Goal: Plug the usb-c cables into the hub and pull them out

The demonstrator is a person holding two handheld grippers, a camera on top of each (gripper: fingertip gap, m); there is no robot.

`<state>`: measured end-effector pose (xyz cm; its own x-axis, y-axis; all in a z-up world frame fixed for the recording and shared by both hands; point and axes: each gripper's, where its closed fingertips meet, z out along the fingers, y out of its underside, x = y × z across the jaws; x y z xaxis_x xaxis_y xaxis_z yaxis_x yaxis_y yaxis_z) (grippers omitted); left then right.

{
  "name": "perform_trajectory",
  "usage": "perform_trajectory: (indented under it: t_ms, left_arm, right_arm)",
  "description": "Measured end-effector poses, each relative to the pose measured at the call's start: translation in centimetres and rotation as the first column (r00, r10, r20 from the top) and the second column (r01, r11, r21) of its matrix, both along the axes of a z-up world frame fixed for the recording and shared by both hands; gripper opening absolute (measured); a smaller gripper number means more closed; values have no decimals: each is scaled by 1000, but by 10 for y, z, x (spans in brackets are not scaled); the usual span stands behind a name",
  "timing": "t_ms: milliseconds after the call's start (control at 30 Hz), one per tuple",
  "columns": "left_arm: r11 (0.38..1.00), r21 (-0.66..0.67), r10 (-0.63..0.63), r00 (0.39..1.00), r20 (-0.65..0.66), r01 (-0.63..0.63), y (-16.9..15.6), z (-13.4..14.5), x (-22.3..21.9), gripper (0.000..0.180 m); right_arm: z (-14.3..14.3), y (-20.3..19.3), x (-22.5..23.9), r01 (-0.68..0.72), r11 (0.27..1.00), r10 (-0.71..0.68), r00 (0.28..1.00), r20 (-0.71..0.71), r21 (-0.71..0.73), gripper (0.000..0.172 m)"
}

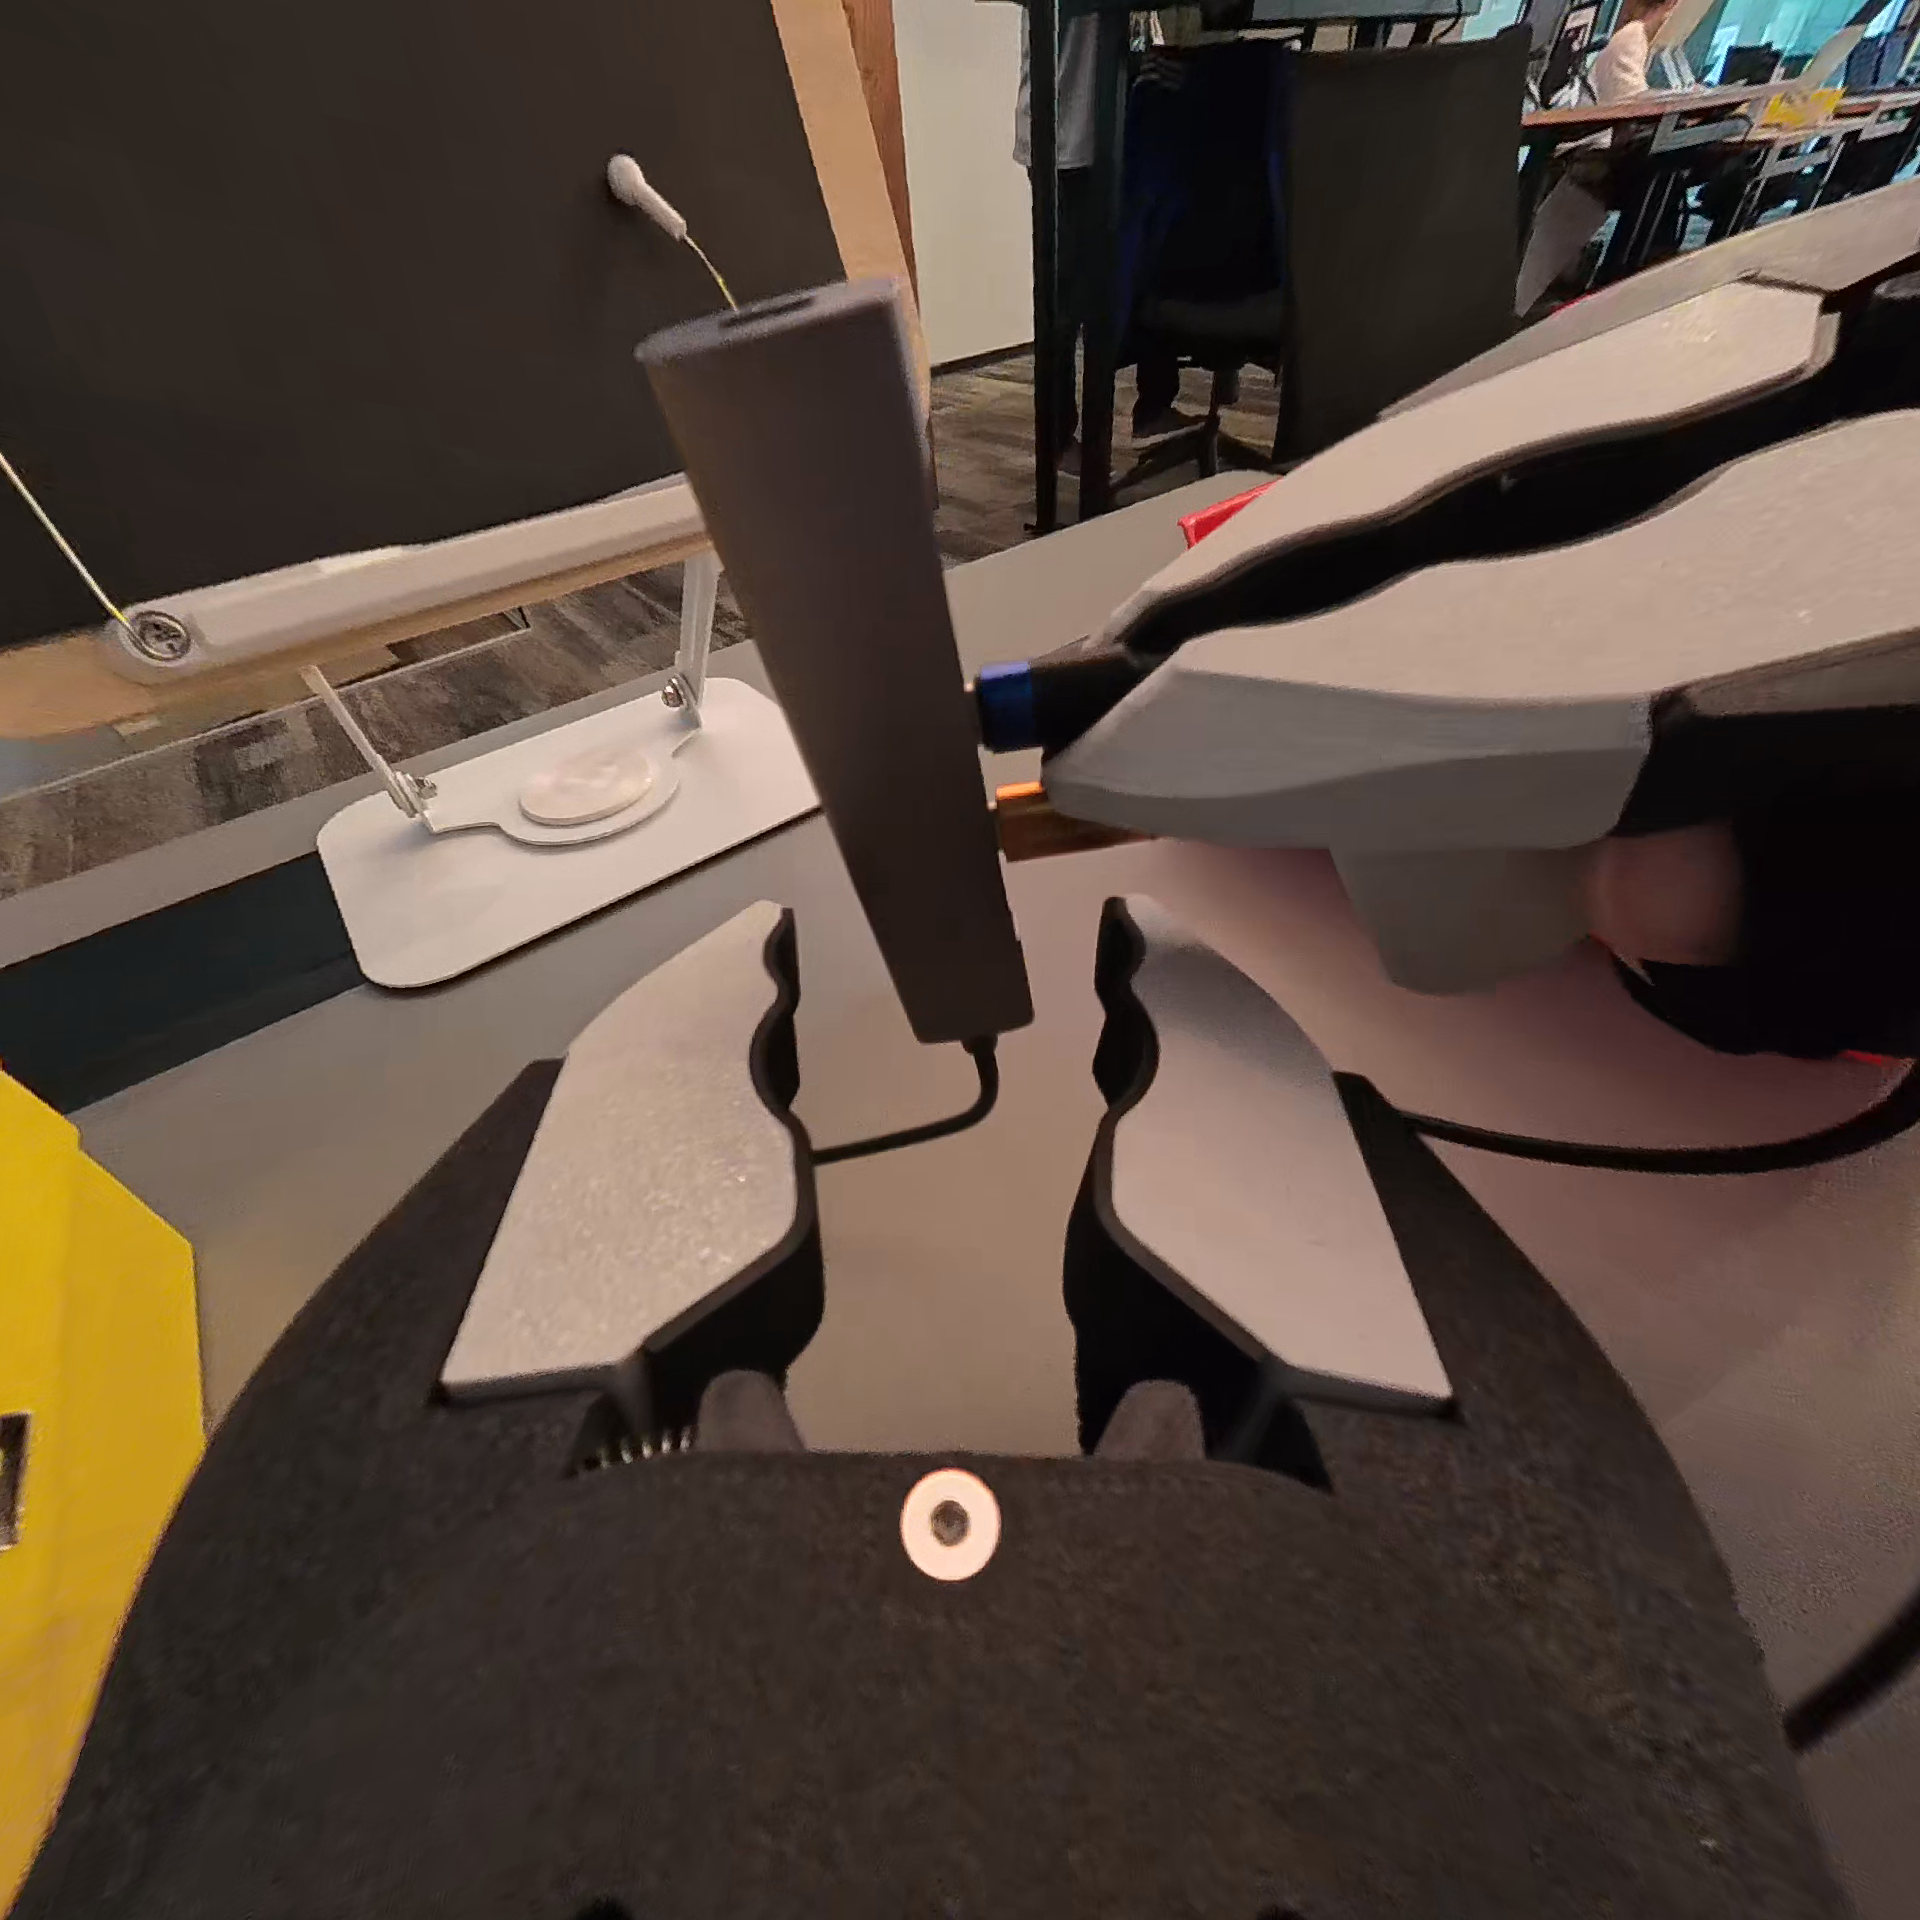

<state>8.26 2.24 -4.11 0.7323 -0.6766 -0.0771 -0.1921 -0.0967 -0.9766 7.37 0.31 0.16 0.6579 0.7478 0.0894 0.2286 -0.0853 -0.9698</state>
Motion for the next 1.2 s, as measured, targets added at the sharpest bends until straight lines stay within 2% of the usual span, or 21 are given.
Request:
perform_trajectory:
  t_ms: [167,267,400,600,767,867,1067,1200]
  left_arm:
    - [1000,0,-2,999,48,3,-1,4,0,27]
    - [998,-54,-11,994,110,17,-1,3,1,25]
    - [986,-140,-60,978,202,90,-4,0,6,24]
    - [984,-152,-63,977,204,95,-5,-2,11,24]
    - [980,-170,-57,968,246,101,-5,-2,11,24]
    - [973,-197,-59,954,293,120,-5,-3,12,23]
    - [976,-211,0,974,227,49,6,-15,10,24]
    - [969,-243,34,956,290,39,14,-15,10,24]
  right_arm:
    - [-1,-4,-5,-27,997,24,999,-42,-68,7]
    - [-1,-4,-6,-42,996,36,997,-73,-84,7]
    - [4,-3,-6,-34,999,33,995,-91,-12,8]
    - [-2,2,-5,5,998,-6,1000,9,66,7]
    - [-2,2,-5,3,997,-4,1000,22,72,7]
    - [-4,2,-6,0,998,0,1000,-1,63,7]
    - [-15,7,-6,-10,1000,11,998,-56,15,8]
    - [-14,14,-1,-3,1000,5,992,-122,14,8]
